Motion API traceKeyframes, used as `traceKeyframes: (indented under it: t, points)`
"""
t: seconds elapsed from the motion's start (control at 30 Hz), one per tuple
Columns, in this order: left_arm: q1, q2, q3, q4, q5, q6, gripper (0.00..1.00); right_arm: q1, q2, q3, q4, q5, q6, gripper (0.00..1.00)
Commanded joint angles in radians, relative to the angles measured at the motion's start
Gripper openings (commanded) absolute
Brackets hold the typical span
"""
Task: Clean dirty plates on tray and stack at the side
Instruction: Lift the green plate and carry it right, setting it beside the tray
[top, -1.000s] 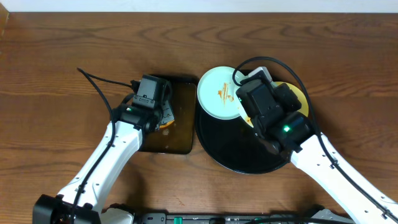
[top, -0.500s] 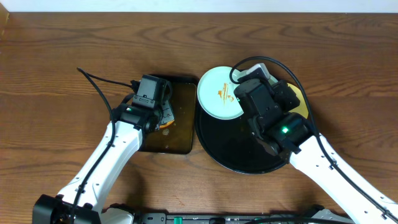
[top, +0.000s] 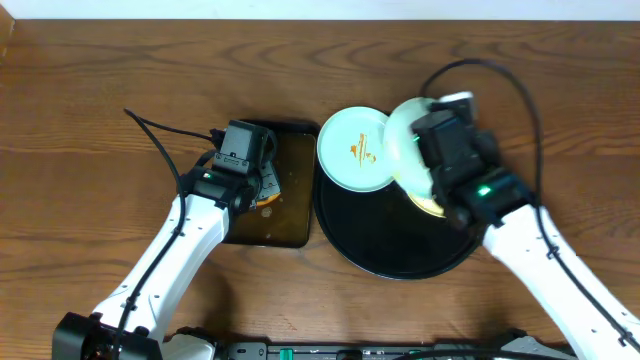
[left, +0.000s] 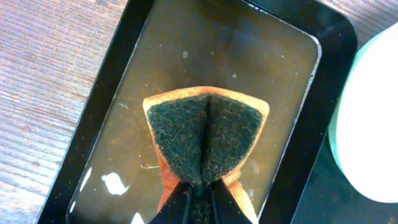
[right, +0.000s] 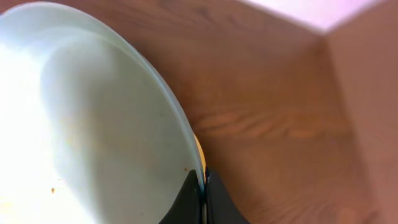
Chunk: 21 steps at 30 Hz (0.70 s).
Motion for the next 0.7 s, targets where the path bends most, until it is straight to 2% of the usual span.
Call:
traceKeyframes:
  t: [0.0, 0.37, 0.53, 0.67]
  points:
    - [0.003, 0.001, -0.004, 0.001, -0.015, 0.006, 0.08, -0.126, 0.009, 0.023, 0.001, -0.151, 0.161, 0.01]
    - [0.003, 0.001, -0.004, 0.001, -0.012, 0.006, 0.08, -0.664, 0.029, 0.023, -0.003, -0.386, 0.301, 0.01]
    - [0.003, 0.001, -0.004, 0.001, -0.012, 0.006, 0.08, -0.826, 0.076, 0.023, -0.008, -0.436, 0.321, 0.01]
    - [0.003, 0.001, -0.004, 0.001, -0.012, 0.006, 0.08, -0.895, 0.148, 0.023, 0.001, -0.473, 0.321, 0.01]
